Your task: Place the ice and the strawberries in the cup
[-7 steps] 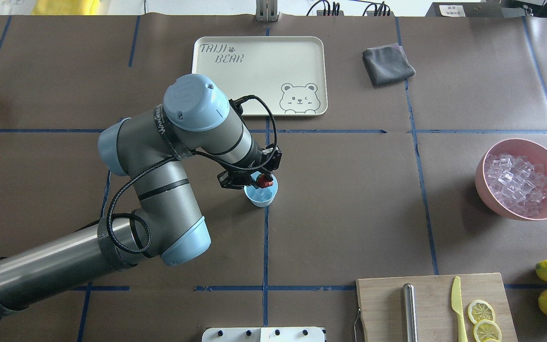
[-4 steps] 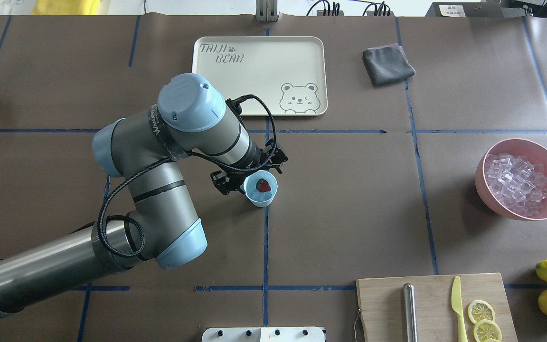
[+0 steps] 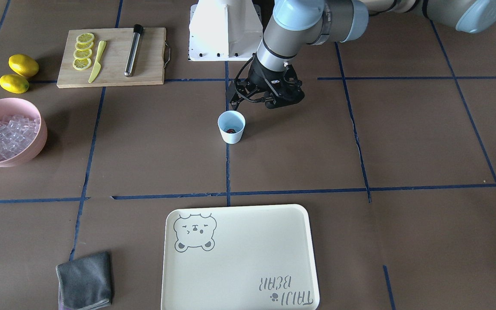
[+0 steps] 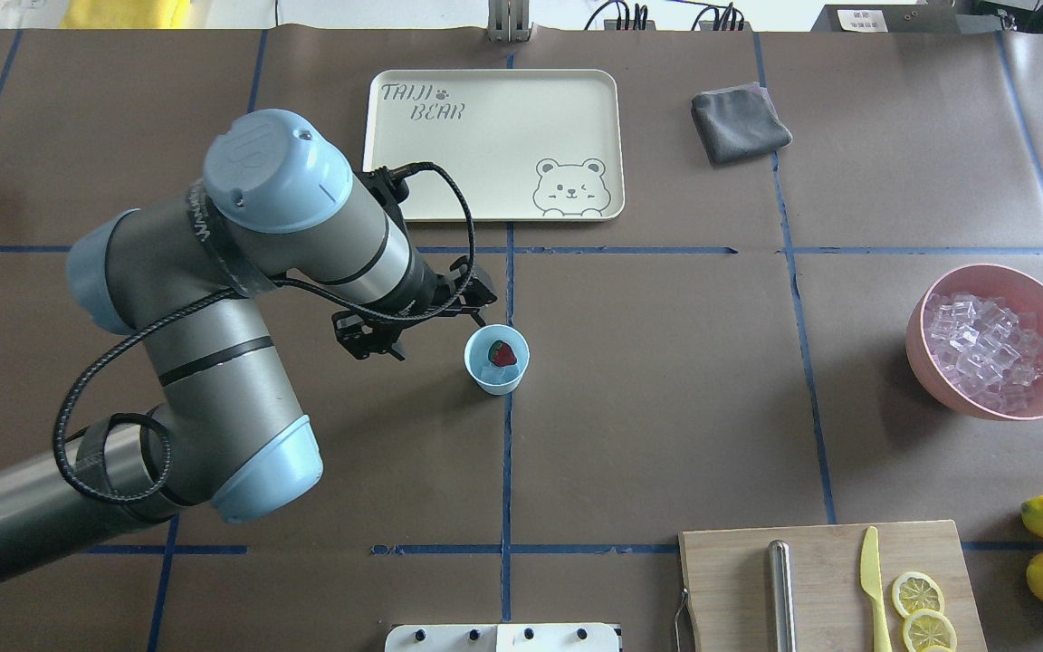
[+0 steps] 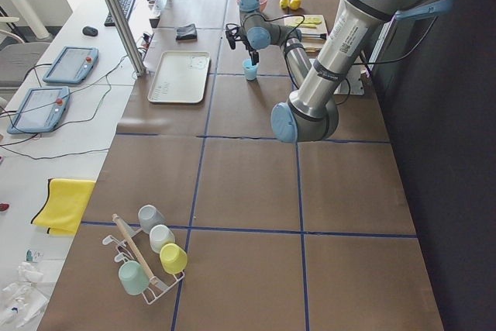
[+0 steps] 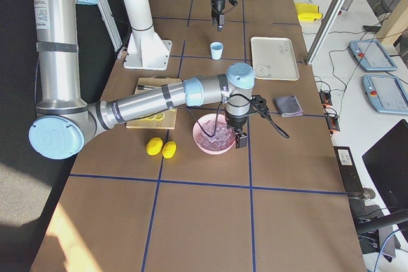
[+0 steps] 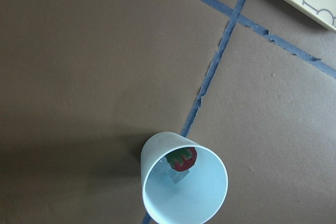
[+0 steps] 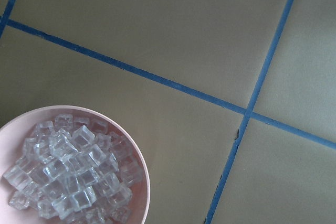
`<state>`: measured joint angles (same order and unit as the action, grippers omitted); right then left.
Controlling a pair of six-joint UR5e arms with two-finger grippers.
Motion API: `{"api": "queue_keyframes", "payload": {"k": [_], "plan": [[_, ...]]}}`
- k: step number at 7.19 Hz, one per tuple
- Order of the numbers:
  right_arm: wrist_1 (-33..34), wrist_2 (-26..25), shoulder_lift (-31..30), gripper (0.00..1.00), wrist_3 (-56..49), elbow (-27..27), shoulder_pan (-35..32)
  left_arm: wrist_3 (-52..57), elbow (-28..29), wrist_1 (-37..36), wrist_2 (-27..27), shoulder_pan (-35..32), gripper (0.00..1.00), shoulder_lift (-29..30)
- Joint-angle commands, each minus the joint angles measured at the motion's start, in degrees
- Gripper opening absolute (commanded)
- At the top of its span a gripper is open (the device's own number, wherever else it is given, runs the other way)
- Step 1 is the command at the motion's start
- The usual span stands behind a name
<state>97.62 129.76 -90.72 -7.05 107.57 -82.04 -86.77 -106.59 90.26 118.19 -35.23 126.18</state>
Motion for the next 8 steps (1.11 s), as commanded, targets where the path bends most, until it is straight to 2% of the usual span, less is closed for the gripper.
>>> {"api": "queue_keyframes", "payload": {"k": [1,3,5,6,8], "plan": [[-0.41,1.64,-3.05,1.00,-2.25,-1.74,-2.50,16.81,-8.79,-11.98,0.02,-6.39,1.00,-7.50],[-0.58,-0.28,-1.93,1.00,-2.18,-1.66,-2.77,35.01,-13.88,-20.35,0.02,-14.64,1.00,-14.51],[-0.50,-0.04,-3.06,1.00,-1.92,-2.27,-4.27,51.53,-13.91,-23.98,5.96,-24.48,1.00,-23.03],[-0.50,0.32,-2.71,1.00,-1.74,-3.93,-4.62,61.80,-13.39,-23.99,7.48,-30.10,1.00,-28.91],[-0.50,3.38,-1.66,1.00,-1.83,-5.16,-5.23,78.35,-6.66,-23.90,8.02,-38.64,1.00,-33.79]]}}
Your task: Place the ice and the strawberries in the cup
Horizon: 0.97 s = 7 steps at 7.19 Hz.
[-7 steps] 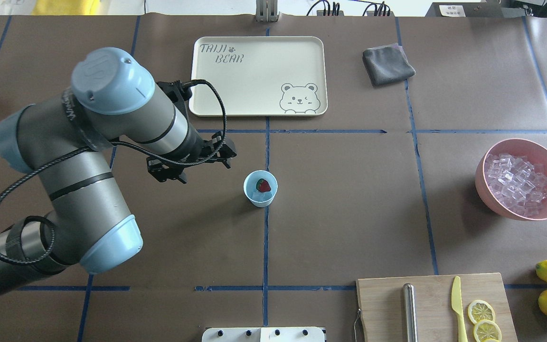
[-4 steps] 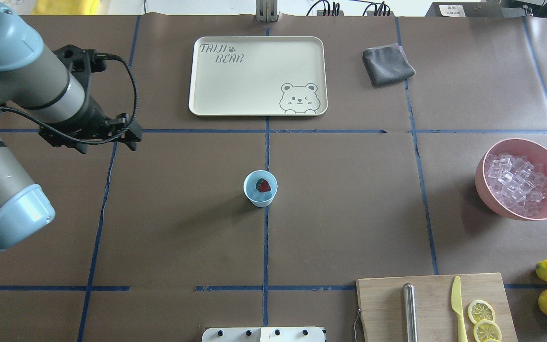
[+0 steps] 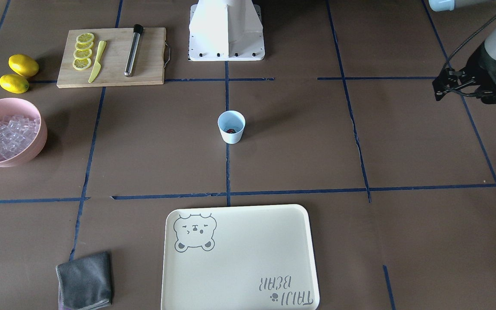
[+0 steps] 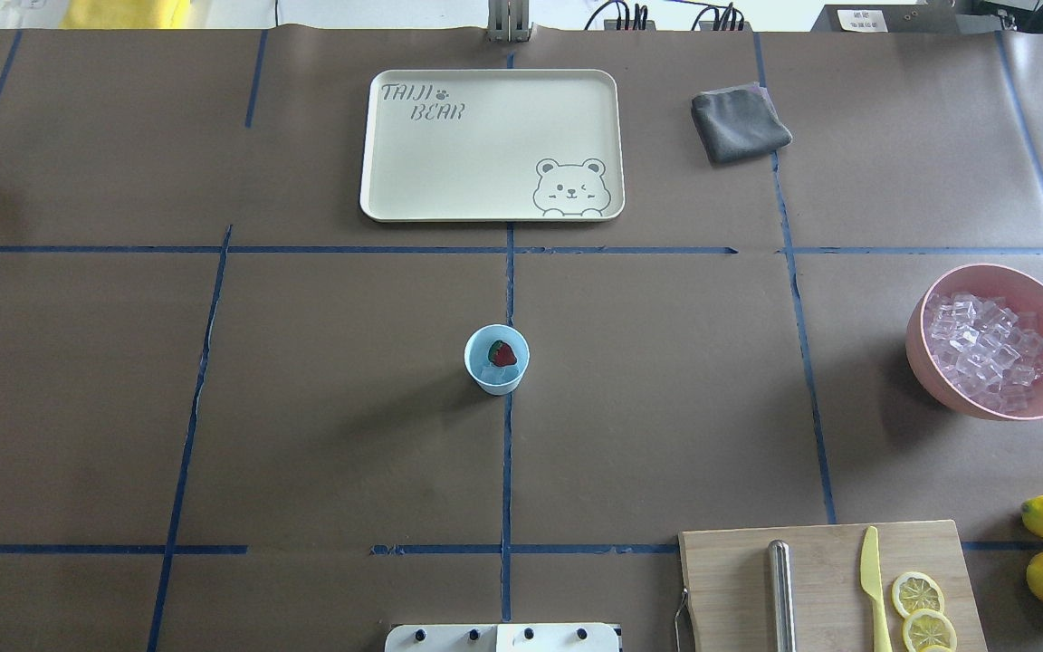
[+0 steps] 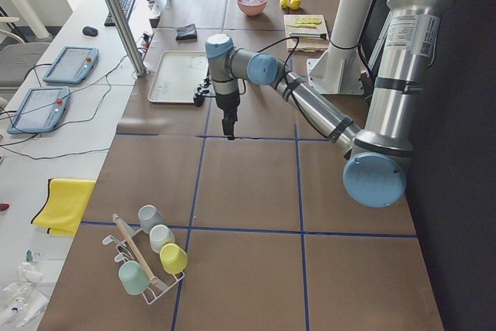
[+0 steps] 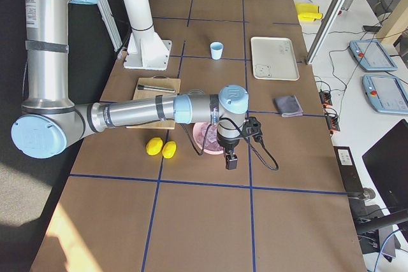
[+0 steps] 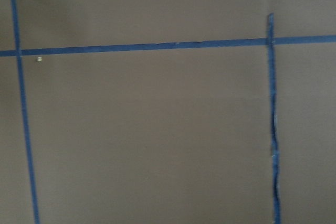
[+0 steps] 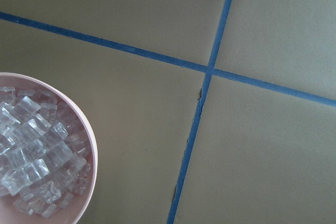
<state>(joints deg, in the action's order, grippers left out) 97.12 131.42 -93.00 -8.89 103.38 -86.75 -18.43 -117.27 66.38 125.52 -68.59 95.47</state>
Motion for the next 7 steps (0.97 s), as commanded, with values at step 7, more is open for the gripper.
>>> {"api": "queue_keyframes", "payload": {"k": [7], "plan": [[-0.09,8.32,2.03,1.00,-0.34,-6.53,-4.47,29.59,24.81,7.52,7.37,-19.39,1.00,-4.50]]}}
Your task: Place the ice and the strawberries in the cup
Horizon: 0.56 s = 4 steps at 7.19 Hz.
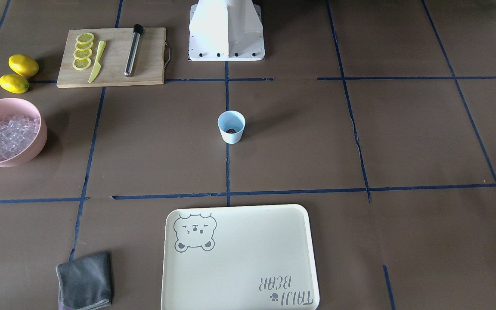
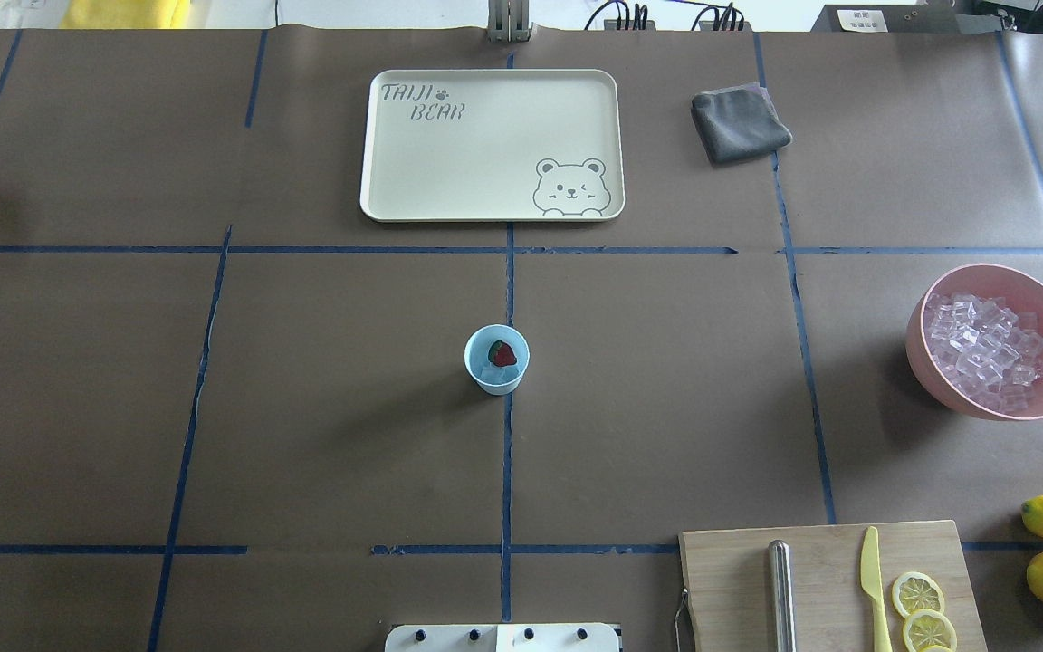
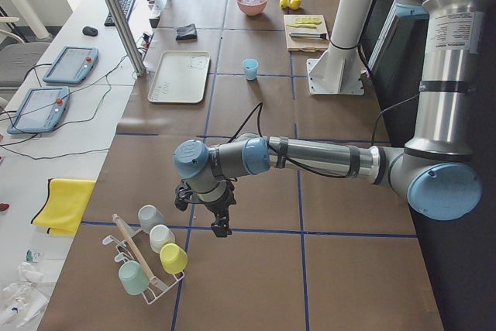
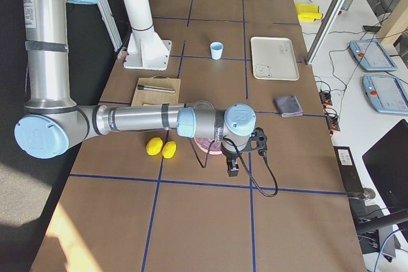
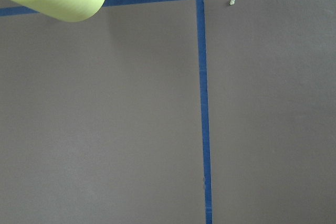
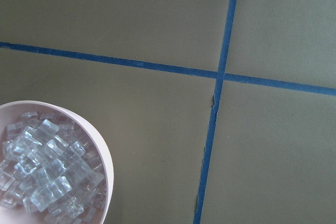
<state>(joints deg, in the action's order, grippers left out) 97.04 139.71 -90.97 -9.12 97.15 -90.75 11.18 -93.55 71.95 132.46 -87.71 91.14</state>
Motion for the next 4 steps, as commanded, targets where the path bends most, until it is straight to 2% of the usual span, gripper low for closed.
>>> {"api": "queue_keyframes", "payload": {"k": [1,2,3,4], "plan": [[-0.01,0.03,0.01,1.00,-0.28,-0.65,-1.08,-0.19,1.87,6.05,0.52,-0.26,1.00,-1.31],[-3.84,-0.14,-0.17,1.00,-0.28,-2.56,-1.35,-1.76,3.80,10.36,0.52,-0.26,1.00,-1.32],[-10.40,-0.14,-0.17,1.00,-0.11,-7.19,-1.79,-5.00,5.03,14.32,0.44,-0.18,1.00,-1.32],[-13.17,-0.40,-0.17,1.00,0.15,-8.98,-1.88,-5.72,5.22,15.75,0.44,-0.18,1.00,-1.32]]}}
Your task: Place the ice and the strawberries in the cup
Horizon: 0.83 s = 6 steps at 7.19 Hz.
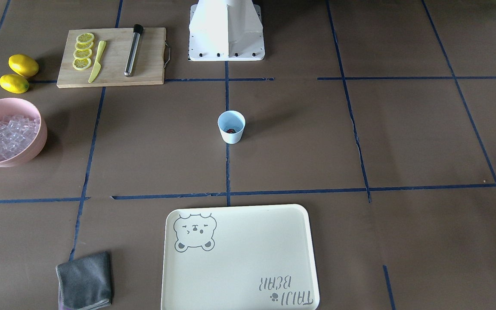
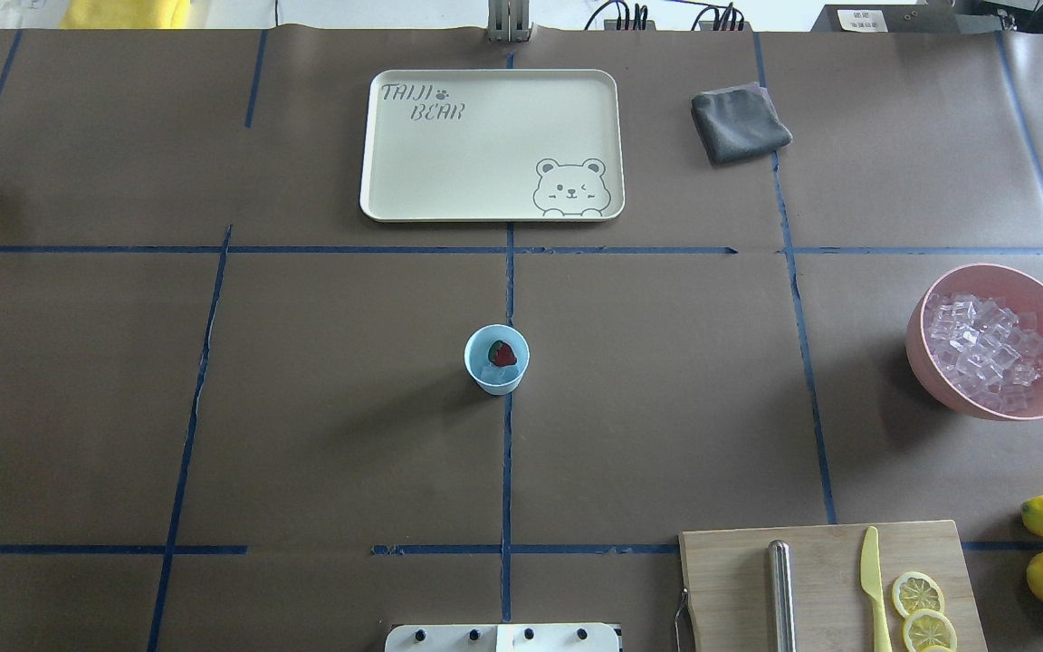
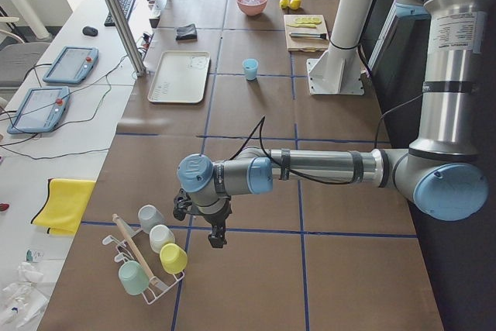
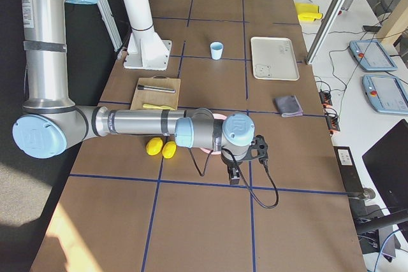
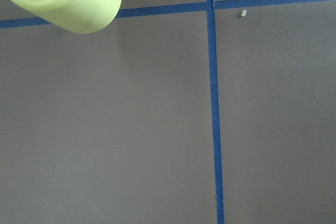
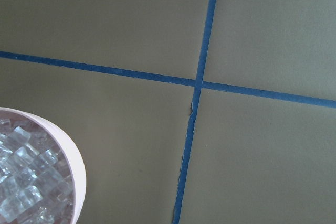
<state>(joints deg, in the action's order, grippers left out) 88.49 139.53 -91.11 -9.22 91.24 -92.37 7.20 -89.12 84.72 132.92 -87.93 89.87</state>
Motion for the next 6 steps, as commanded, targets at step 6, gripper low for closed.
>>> {"api": "queue_keyframes", "payload": {"k": [6], "plan": [[-4.46,-0.48,-0.38,1.00,2.53,-3.08,-0.27,-1.92,0.17,2.29,0.41,-4.18,1.00,0.74]]}}
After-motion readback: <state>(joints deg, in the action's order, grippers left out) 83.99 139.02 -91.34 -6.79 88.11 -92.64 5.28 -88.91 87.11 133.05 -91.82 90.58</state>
